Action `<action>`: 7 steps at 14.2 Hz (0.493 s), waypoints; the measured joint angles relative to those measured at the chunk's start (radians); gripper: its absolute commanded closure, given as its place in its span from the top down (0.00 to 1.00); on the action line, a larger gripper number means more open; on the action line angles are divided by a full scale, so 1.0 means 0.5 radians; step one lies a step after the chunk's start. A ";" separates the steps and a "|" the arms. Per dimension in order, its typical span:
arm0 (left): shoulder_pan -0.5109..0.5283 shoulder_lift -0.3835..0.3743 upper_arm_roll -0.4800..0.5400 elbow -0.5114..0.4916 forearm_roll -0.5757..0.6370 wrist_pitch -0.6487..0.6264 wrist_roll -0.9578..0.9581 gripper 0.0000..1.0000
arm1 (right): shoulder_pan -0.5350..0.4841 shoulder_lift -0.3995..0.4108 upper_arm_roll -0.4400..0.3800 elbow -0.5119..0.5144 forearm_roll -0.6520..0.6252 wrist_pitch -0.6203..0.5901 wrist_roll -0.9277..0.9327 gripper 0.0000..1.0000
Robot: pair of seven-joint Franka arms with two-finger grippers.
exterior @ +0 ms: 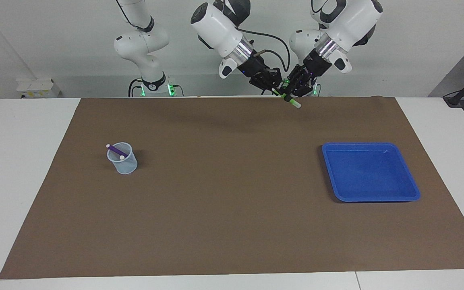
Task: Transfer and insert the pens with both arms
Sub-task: 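Carry the green pen to the white cup with the right gripper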
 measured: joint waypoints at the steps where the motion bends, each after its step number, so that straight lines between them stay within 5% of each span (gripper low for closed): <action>1: 0.000 -0.003 0.000 0.000 0.000 -0.002 0.003 1.00 | -0.045 0.000 -0.001 0.002 0.000 -0.095 -0.113 0.00; 7: 0.007 -0.008 0.018 0.000 0.000 -0.065 0.221 1.00 | -0.426 -0.071 -0.020 0.037 -0.296 -0.822 -0.925 0.00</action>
